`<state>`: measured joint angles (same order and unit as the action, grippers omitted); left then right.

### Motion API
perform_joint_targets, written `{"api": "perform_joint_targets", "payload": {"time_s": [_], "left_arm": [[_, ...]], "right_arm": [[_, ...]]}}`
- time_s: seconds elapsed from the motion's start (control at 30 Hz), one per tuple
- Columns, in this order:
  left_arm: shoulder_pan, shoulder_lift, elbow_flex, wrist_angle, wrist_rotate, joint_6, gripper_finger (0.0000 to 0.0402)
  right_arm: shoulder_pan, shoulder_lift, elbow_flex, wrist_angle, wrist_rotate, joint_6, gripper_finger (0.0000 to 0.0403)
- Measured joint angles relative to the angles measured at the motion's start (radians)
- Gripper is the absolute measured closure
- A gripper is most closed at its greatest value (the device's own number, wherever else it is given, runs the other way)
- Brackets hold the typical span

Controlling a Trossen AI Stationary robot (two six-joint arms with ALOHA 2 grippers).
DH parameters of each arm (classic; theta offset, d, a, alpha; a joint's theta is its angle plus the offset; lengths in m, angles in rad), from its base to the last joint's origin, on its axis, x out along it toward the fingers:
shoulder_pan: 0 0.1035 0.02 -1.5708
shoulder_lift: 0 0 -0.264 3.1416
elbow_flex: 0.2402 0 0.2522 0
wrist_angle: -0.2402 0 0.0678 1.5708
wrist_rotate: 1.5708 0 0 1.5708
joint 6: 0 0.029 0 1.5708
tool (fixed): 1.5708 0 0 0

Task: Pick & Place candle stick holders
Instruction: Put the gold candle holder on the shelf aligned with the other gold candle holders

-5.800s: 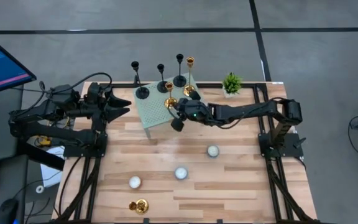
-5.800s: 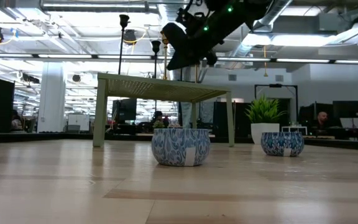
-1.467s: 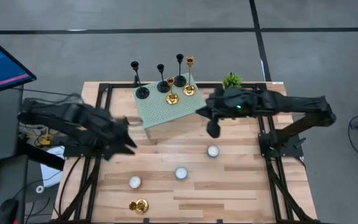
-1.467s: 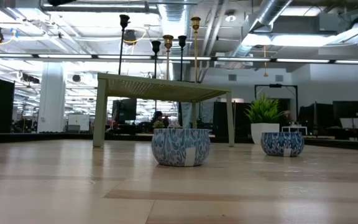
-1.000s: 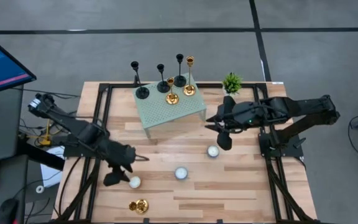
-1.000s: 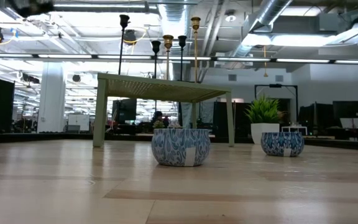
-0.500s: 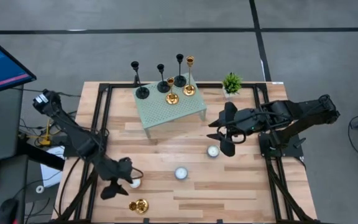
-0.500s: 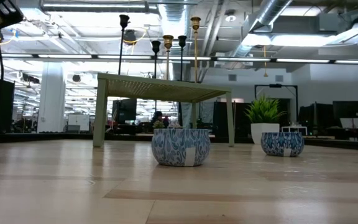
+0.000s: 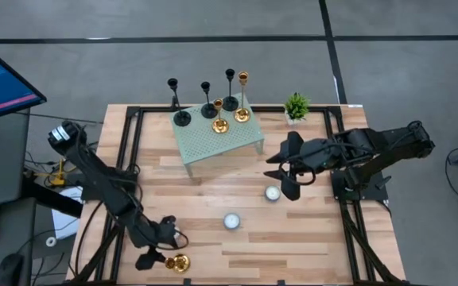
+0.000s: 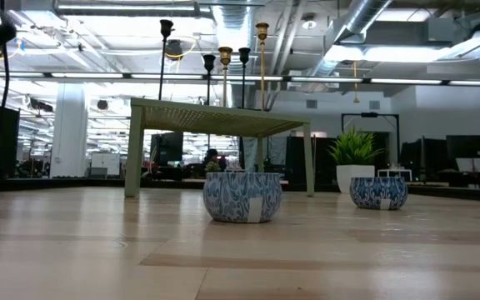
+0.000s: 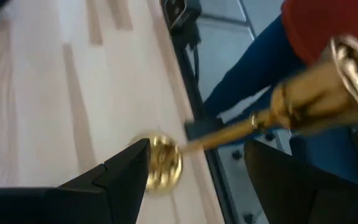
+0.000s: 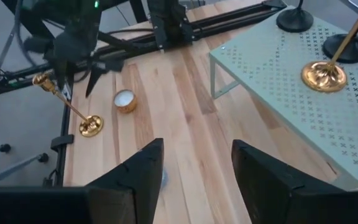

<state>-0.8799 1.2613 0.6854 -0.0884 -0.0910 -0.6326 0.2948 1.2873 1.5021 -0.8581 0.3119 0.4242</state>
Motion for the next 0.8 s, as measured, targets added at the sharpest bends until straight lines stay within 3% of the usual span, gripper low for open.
{"api": "perform_joint_targets", "payload": {"time_s": [0.27, 0.53, 0.67, 0.8], "left_arm": [[0.000, 0.131, 0.001, 0.113, -0.007, 0.052, 0.0142], [0.001, 0.146, 0.001, 0.167, -0.012, 0.046, 0.0147], [0.001, 0.146, 0.001, 0.168, -0.012, 0.025, 0.0183], [0.001, 0.145, 0.001, 0.179, -0.012, 0.021, 0.0244]], "right_arm": [[-0.017, -0.018, -0.001, 0.000, -0.012, 0.004, 0.0219], [-0.017, -0.020, -0.001, -0.010, -0.019, 0.004, 0.0225], [-0.017, -0.020, -0.001, -0.014, -0.019, 0.004, 0.0229], [-0.023, -0.020, -0.001, -0.025, -0.019, 0.011, 0.0234]]}}
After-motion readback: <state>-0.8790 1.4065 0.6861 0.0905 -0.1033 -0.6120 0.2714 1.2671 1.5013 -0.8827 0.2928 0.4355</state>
